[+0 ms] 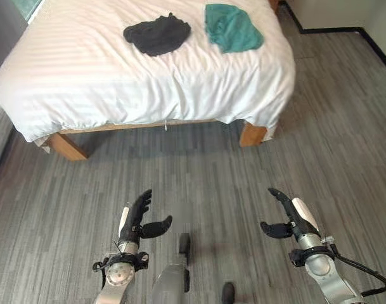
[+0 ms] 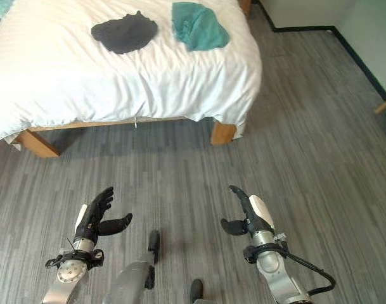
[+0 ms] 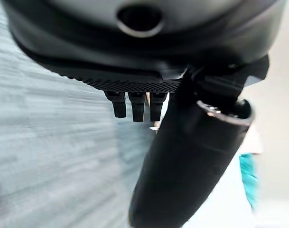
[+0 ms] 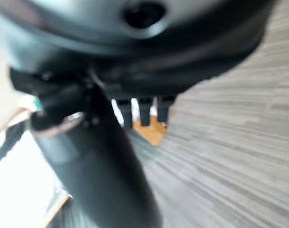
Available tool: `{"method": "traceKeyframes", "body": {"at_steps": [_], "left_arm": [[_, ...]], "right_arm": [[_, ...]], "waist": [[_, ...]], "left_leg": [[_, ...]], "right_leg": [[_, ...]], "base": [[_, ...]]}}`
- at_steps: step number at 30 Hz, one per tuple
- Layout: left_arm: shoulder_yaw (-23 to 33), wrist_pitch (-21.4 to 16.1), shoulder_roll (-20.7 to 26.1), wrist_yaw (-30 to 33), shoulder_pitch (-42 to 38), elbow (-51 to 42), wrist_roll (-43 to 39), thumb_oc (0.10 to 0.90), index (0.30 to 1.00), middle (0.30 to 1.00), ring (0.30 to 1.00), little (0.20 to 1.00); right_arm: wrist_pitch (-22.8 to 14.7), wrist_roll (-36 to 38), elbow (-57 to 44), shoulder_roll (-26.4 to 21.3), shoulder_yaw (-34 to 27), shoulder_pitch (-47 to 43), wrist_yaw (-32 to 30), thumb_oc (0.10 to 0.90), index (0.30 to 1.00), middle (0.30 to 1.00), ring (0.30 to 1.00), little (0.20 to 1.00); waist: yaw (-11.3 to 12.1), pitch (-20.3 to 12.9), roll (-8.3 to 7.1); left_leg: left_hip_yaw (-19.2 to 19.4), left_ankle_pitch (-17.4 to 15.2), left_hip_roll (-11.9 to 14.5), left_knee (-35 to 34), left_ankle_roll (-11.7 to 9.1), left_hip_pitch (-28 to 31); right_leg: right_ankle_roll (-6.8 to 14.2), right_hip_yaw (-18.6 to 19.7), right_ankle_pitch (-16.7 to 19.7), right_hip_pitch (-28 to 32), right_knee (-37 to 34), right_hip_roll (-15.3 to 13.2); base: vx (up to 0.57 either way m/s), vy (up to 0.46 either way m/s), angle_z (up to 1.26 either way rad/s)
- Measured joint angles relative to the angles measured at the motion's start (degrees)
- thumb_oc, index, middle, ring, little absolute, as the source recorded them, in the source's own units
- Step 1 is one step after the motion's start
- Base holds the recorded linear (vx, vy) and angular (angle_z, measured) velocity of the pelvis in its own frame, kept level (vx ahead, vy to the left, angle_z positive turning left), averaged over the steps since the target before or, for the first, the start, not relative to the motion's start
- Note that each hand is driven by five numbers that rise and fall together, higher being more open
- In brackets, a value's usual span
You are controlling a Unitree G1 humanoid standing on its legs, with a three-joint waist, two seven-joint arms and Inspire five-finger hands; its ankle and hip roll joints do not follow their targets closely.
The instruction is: Pick up bed clothes into laundry basket.
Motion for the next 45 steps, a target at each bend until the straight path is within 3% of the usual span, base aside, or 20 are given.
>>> {"method": "traceKeyframes", "body": {"at_steps": [2, 3, 4, 7, 9, 11, 12, 14, 19, 21, 23, 25, 27, 29, 31, 33, 35, 40, 43, 45], "left_arm": [[0.35, 0.30, -0.50, 0.17, 1.52, -0.33, -0.04, 0.800, 0.900, 0.900, 0.900, 0.900], [1.03, 0.45, -0.28, 0.28, 0.69, -0.42, -0.34, 0.800, 0.900, 0.900, 0.900, 0.900], [1.73, 0.96, -0.23, 0.44, -0.80, -0.88, -0.45, 0.800, 0.900, 0.900, 0.900, 0.900], [-0.01, 1.19, 3.26, 0.68, -3.60, -0.97, -0.36, 0.800, 0.900, 0.900, 0.900, 0.900], [-1.08, 0.63, 4.05, 0.39, -6.74, -3.52, 0.17, 0.800, 0.900, 0.900, 0.900, 0.900], [-0.43, 0.17, 5.16, 1.37, -7.75, -5.95, 0.25, 0.800, 0.900, 0.900, 0.900, 0.900], [-0.63, 0.20, 5.19, 1.27, -8.16, -5.74, 0.34, 0.800, 0.900, 0.900, 0.900, 0.900], [-0.08, 0.25, 4.44, 1.22, -7.69, -4.61, 0.38, 0.800, 0.900, 0.900, 0.900, 0.900], [0.17, 0.51, 4.23, 1.15, -1.42, -3.80, 0.69, 0.800, 0.900, 0.900, 0.900, 0.900], [0.22, 0.76, 3.40, 1.23, 1.09, -3.72, 0.67, 0.800, 0.900, 0.900, 0.900, 0.900], [0.42, 0.78, 3.57, 0.29, 1.50, -2.73, 0.60, 0.800, 0.900, 0.900, 0.900, 0.900], [0.96, 0.78, 2.35, 0.35, 2.89, -2.65, -0.08, 0.800, 0.900, 0.900, 0.900, 0.900], [0.66, 0.71, 1.58, 0.13, 4.08, -3.27, -0.69, 0.800, 0.900, 0.900, 0.900, 0.900], [0.65, 0.63, 1.70, 0.09, 4.47, -3.27, -1.03, 0.800, 0.900, 0.900, 0.900, 0.900], [0.82, 0.62, 1.02, -0.42, 4.49, -4.12, -1.16, 0.800, 0.900, 0.900, 0.900, 0.900], [0.62, 0.68, 0.59, -0.98, 4.56, -4.39, -1.07, 0.800, 0.900, 0.900, 0.900, 0.900], [0.54, 0.71, 0.92, -1.14, 4.57, -4.29, -0.94, 0.800, 0.900, 0.900, 0.900, 0.900], [0.20, 0.74, 0.77, -1.36, 4.85, -4.97, -0.78, 0.800, 0.900, 0.900, 0.900, 0.900], [-0.19, 0.73, -0.37, -1.36, 5.42, -4.61, -0.86, 0.800, 0.900, 0.900, 0.900, 0.900], [-1.63, 0.75, -0.28, -1.11, 4.39, -3.59, -0.88, 0.800, 0.900, 0.900, 0.900, 0.900]], "right_arm": [[0.06, -0.05, -1.97, -0.20, 0.35, 1.70, 0.08, 0.800, 0.900, 0.900, 0.900, 0.900], [-0.04, -0.25, -3.34, 0.55, 1.20, 2.69, 0.25, 0.800, 0.900, 0.900, 0.900, 0.900], [-0.12, -1.54, -5.21, 3.00, -0.81, 2.25, 0.99, 0.800, 0.900, 0.900, 0.900, 0.900], [-0.09, -2.73, -6.66, 5.00, 1.54, 1.11, 1.16, 0.800, 0.900, 0.900, 0.900, 0.900], [-0.09, -3.12, -7.34, 5.26, 1.95, 0.34, 1.03, 0.800, 0.900, 0.900, 0.900, 0.900], [-0.08, -3.28, -9.21, 5.46, 1.52, -1.40, 0.53, 0.800, 0.900, 0.900, 0.900, 0.900], [-0.64, -3.58, -10.70, 4.02, 1.37, -1.94, 0.43, 0.800, 0.900, 0.900, 0.900, 0.900], [-0.66, -3.91, -11.04, 2.60, 0.62, -2.76, -0.66, 0.800, 0.900, 0.900, 0.900, 0.900], [-0.32, -4.91, -12.49, 2.45, -2.61, -1.30, -2.46, 0.800, 0.900, 0.900, 0.900, 0.900], [-0.28, -4.95, -12.22, 1.65, -3.28, -0.78, -2.61, 0.800, 0.900, 0.900, 0.900, 0.900], [-0.17, -4.86, -11.97, 1.31, -4.51, -1.55, -2.53, 0.800, 0.900, 0.900, 0.900, 0.900], [-0.79, -4.86, -13.27, -0.74, -5.51, -1.06, -2.71, 0.800, 0.900, 0.900, 0.900, 0.900], [-0.99, -4.84, -15.50, -1.96, -8.07, -0.82, -3.73, 0.800, 0.900, 0.900, 0.900, 0.900], [-1.03, -4.81, -15.66, -2.26, -8.22, -2.49, -4.13, 0.800, 0.900, 0.900, 0.900, 0.900], [-0.76, -4.85, -15.70, -2.33, -8.71, -3.28, -4.33, 0.800, 0.900, 0.900, 0.900, 0.900], [-0.32, -4.90, -15.67, -2.76, -8.61, -3.11, -4.22, 0.800, 0.900, 0.900, 0.900, 0.900], [-0.08, -5.24, -15.74, -3.18, -8.16, -3.22, -4.01, 0.800, 0.900, 0.900, 0.900, 0.900], [0.20, -6.23, -18.98, -9.60, -10.71, -5.07, -5.15, 0.800, 0.900, 0.900, 0.900, 0.900], [0.53, -7.48, -19.81, -14.12, -10.66, -6.85, -6.26, 0.800, 0.900, 0.900, 0.900, 0.900], [1.02, -8.18, -19.77, -14.61, -10.30, -7.38, -6.80, 0.800, 0.900, 0.900, 0.900, 0.900]], "waist": [[1.43, -1.02, 0.75], [1.32, -1.48, -0.88], [2.00, -0.12, -1.24], [-0.86, -0.30, -2.37], [-2.79, -1.03, -2.21], [-6.40, 0.03, -0.33], [-7.86, 0.25, -0.54], [-10.60, -0.20, -1.73], [-13.53, -2.01, -6.21], [-12.85, -3.13, -4.25], [-11.80, -2.41, -4.46], [-9.09, -1.95, -5.01], [-7.48, -2.28, -4.53], [-6.71, -2.25, -4.57], [-5.42, -1.64, -4.62], [-5.07, -1.24, -2.79], [-5.08, -0.99, -2.71], [-5.55, -1.77, -2.07], [-7.12, -3.69, 0.90], [-8.16, -4.39, 1.59]], "left_leg": [[2.85, 7.91, -0.51, -0.48, 5.22, 2.52], [4.59, 6.45, -3.10, 0.46, 8.96, 2.91], [5.60, 4.22, -4.75, 2.27, 11.49, 4.35], [5.09, 0.54, -8.80, 3.40, 14.03, 9.55], [2.30, -1.05, -8.30, 2.55, 14.10, 12.55], [-2.64, -1.15, -5.63, 0.59, 14.97, 14.55], [-3.67, -1.00, -4.79, -1.28, 13.36, 17.14], [-5.29, -2.78, -4.48, -1.48, 13.44, 18.51], [-10.66, -7.89, -5.61, -2.27, 10.54, 24.22], [-11.93, -10.04, -1.87, -1.52, 7.45, 26.95], [-9.43, -12.60, -1.97, 16.95, 2.32, 19.80], [-10.33, -11.04, -2.61, 36.19, 1.15, 13.93], [-6.37, -10.45, -1.21, 47.88, 1.08, 6.50], [-4.32, -10.62, -1.65, 44.96, 0.91, 3.46], [-0.08, -9.50, -2.06, 26.38, 1.46, 4.74], [0.14, -7.30, -1.34, 13.87, 1.30, 6.30], [3.07, -5.46, -2.59, 11.10, 1.70, 5.50], [7.91, -2.20, -6.52, 2.54, 6.02, 8.03], [6.82, 2.39, -6.36, -0.17, 12.63, 10.85], [4.07, 3.29, -6.29, -1.31, 11.97, 12.93]], "right_leg": [[4.76, 0.58, -2.63, 2.98, 0.22, -2.97], [7.15, 0.44, -3.89, 2.49, 2.84, -5.95], [10.73, 0.60, -4.24, -3.73, 25.36, -8.46], [9.24, 0.33, 10.92, -5.87, 42.06, -14.54], [9.10, -2.55, 8.79, -8.23, 41.83, -13.82], [8.19, -9.88, 0.05, -10.25, 38.44, -9.30], [8.31, -12.02, -3.43, -13.52, 31.10, -5.04], [6.95, -13.04, -1.25, -18.38, 19.74, -1.15], [5.85, -12.58, 11.61, -22.61, 3.23, -1.83], [3.07, -13.09, 15.86, -20.32, 3.36, 1.25], [0.07, -14.66, 14.38, -16.52, 2.05, 2.85], [-5.32, -13.08, 15.25, -12.40, 1.17, 2.87], [-6.44, -12.36, 13.00, -9.64, -0.49, 3.86], [-5.16, -11.39, 11.61, -8.30, -1.92, 4.50], [-1.07, -12.18, 12.08, -7.63, -2.53, 4.42], [-4.22, -12.49, 11.56, -4.75, -3.75, 7.48], [-0.67, -12.60, 7.38, -2.85, -3.79, 8.06], [-2.00, -13.68, 5.04, 2.05, -3.68, 8.19], [0.48, -14.52, 1.58, 4.54, -0.78, 10.08], [3.47, -15.15, -1.32, 3.33, 6.73, 11.03]], "base": [[0.75, 0.283, -0.65], [1.08, 0.438, -0.38], [0.69, 0.310, -0.23], [0.42, 0.175, 0.16], [0.83, 0.168, 0.52], [0.68, -0.131, 0.65], [0.75, -0.194, 0.43], [0.68, -0.169, 0.55], [0.45, -0.168, 0.56], [0.52, -0.302, 0.54], [0.31, -0.286, 0.40], [0.26, -0.240, -0.13], [0.24, -0.106, -0.23], [0.49, -0.017, -0.22], [0.37, 0.062, -0.41], [0.30, 0.048, -0.43], [0.57, 0.104, -0.22], [0.27, 0.088, -0.22], [0.12, 0.025, 0.05], [0.05, -0.045, 0.52]]}}
